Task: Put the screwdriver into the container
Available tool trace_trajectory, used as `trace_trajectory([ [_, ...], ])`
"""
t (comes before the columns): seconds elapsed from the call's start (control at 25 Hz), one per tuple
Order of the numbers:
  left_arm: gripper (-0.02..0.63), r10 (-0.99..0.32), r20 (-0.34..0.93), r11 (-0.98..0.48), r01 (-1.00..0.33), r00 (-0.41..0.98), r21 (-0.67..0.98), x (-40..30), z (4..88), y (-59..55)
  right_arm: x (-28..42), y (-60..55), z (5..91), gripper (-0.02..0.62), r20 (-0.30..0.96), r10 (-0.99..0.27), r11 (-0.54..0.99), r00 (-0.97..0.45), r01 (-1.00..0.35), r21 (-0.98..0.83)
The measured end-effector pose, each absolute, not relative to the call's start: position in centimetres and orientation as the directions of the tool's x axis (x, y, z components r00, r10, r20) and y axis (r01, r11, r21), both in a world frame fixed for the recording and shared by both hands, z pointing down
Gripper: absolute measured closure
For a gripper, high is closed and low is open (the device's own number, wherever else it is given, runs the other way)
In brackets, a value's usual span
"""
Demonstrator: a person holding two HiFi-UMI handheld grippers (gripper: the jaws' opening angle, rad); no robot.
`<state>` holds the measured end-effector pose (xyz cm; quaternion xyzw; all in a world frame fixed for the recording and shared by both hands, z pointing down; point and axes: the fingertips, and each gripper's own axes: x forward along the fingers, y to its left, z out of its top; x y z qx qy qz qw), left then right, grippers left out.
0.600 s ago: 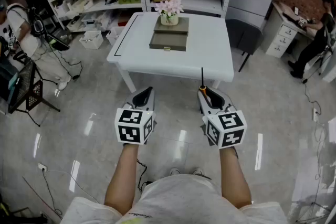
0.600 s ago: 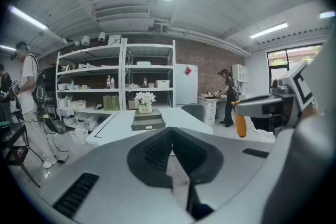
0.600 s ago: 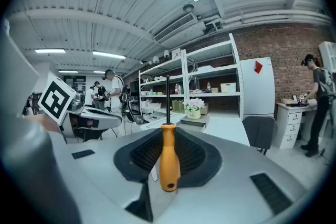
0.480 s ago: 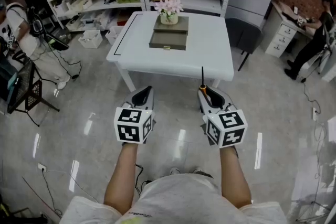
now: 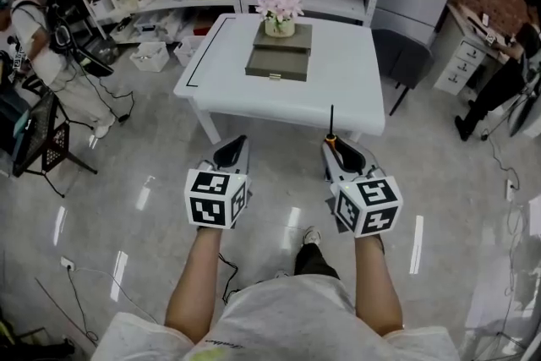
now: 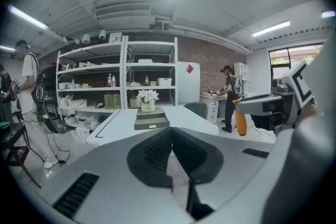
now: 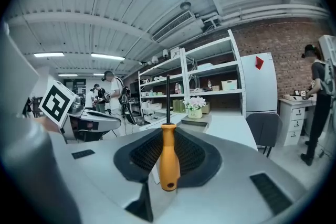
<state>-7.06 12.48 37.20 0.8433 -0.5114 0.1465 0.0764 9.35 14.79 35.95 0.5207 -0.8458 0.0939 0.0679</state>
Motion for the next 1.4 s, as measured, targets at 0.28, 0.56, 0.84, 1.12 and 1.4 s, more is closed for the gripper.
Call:
trace_trajectory([
  [0.28,0.603,-0.842,0.341,-0.455,-0.89,0.418,-0.033,-6.2,38.0,7.9,9.5,9.9,36.7,0.52,0.216,-0.85,0.47,-0.48,-0.877,-0.099],
  [0.56,0.603,-0.845,0.371,-0.428,-0.903,0.386,-0.035,-5.0,38.8,1.8,10.6,3.4,37.1,0.52,0.23,-0.825,0.507,-0.517,-0.856,-0.106],
  [0.84,0.603,-0.846,0.395,-0.399,-0.917,0.358,-0.024,-3.4,39.9,-4.7,12.1,-3.5,38.2,0.521,0.253,-0.795,0.539,-0.552,-0.833,-0.124],
  [1.12,0.603,-0.846,0.42,-0.37,-0.929,0.329,-0.016,-2.0,41.2,-9.6,13.4,-9.0,39.5,0.52,0.273,-0.763,0.574,-0.586,-0.808,-0.13],
  [1.4,0.603,-0.857,0.43,-0.324,-0.946,0.286,-0.017,-1.5,41.6,-13.5,14.1,-13.2,40.1,0.52,0.281,-0.73,0.612,-0.623,-0.779,-0.137],
])
